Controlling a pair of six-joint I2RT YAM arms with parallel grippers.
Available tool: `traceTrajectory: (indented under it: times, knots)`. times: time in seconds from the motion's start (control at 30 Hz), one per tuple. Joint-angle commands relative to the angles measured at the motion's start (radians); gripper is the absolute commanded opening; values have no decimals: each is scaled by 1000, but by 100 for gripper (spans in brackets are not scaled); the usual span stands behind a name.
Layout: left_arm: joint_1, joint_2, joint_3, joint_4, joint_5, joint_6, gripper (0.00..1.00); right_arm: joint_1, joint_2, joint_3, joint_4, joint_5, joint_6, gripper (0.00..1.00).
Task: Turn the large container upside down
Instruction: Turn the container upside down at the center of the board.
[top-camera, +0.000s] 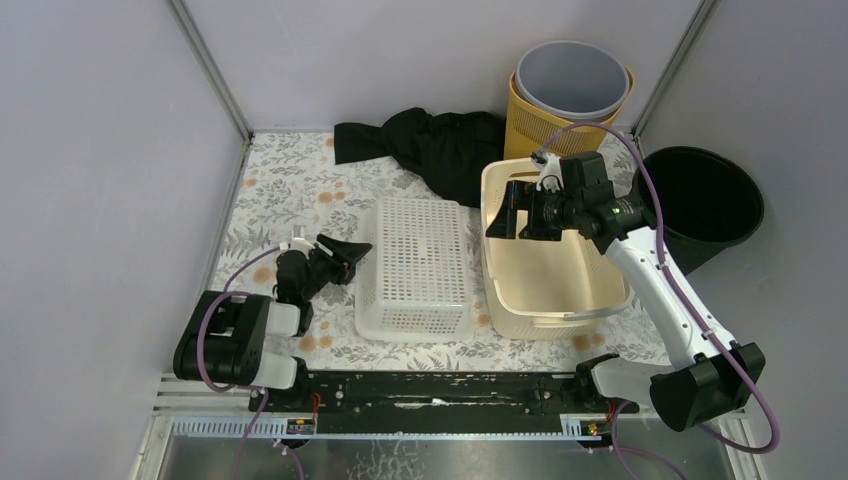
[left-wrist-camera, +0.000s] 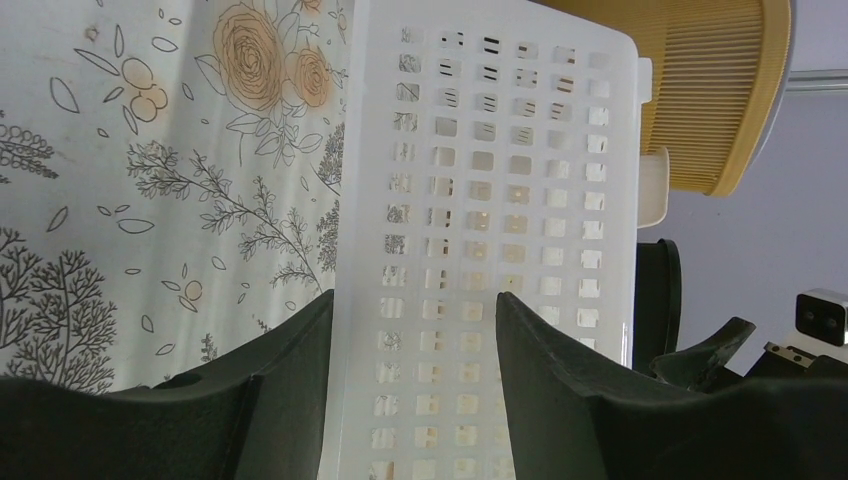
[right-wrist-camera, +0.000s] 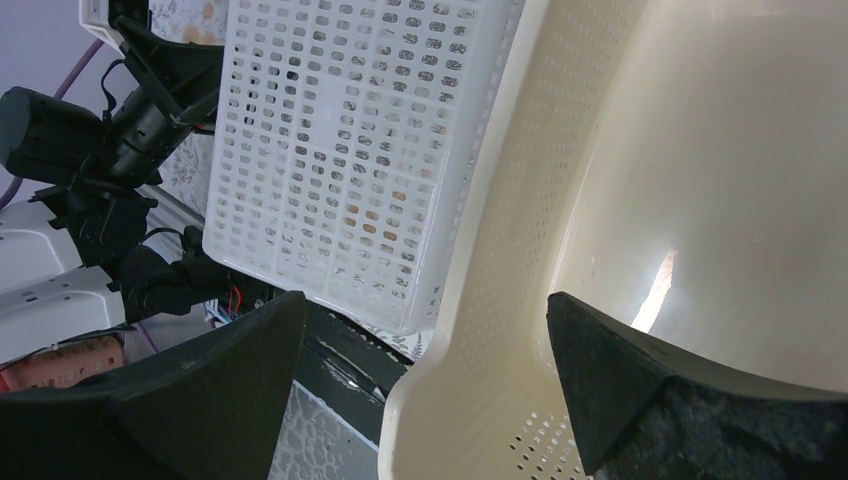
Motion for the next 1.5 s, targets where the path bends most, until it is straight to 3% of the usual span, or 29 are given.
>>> traceTrajectory:
  times: [0.0,0.33,1.03,1.47]
  knots:
    - [11,-29,-30,-129,-87,80,60,13,-5,24,18,10,5,97]
    - [12,-123,-29,-280,-164,114,61,16,-15,-1,29,11,9,97]
    - [19,-141,-9,-374,-196,142,68,18,-20,-25,37,12,11,97]
    - [22,-314,121,-705,-259,268,68,25,-17,-20,42,8,15,96]
